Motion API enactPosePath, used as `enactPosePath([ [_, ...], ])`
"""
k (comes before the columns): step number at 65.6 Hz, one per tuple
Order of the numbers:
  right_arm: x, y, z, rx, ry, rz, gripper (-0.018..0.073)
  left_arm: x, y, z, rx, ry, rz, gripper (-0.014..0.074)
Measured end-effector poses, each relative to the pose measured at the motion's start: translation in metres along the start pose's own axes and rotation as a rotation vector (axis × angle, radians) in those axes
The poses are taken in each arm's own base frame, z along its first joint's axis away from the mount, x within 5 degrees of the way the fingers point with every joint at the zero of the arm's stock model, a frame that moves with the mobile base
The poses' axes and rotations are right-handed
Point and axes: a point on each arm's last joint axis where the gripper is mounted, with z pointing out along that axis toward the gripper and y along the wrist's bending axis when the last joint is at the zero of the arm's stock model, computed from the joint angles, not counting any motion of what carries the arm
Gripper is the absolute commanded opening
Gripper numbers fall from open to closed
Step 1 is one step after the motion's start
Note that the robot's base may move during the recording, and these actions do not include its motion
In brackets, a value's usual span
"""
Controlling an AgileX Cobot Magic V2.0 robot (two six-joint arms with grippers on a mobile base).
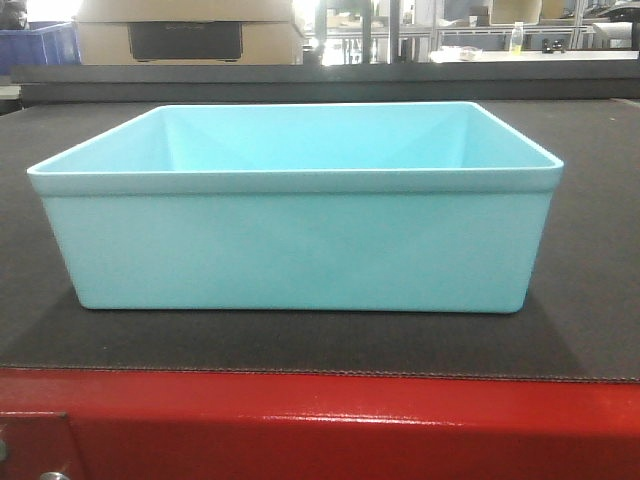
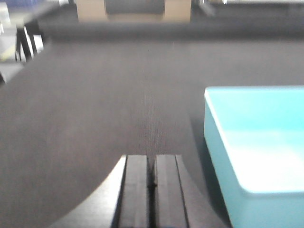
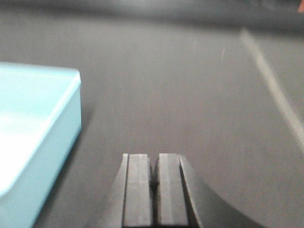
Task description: Fetch blue bin and place on conveyor start
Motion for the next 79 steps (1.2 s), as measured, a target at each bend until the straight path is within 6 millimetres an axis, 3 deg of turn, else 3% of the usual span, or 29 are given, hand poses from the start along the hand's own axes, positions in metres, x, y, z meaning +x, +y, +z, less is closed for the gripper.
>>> enactPosePath([
  [7,-0.005,0.000,-0.023,0.003,-0.127,-0.001,-0.0160,-0.002,0.002,-0.014,-0.002,-0.070,-0.006,-0.0111],
  [16,-0.005,0.000,-0.035,0.005,-0.190,-0.003,-0.0160,-0.002,0.003,-0.021,-0.003,-0.101,-0.008,-0.0111],
  [65,-0.006,0.000,-0.036,0.005,-0.196,-0.003,-0.0160,-0.001,0.003,-0.022,-0.008,-0.095,-0.013,-0.0111],
  [79,-0.006,0.000,-0.036,0.005,-0.196,-0.003,-0.0162,0.022,0.001,-0.020,-0.056,-0.086,-0.004,-0.0111],
])
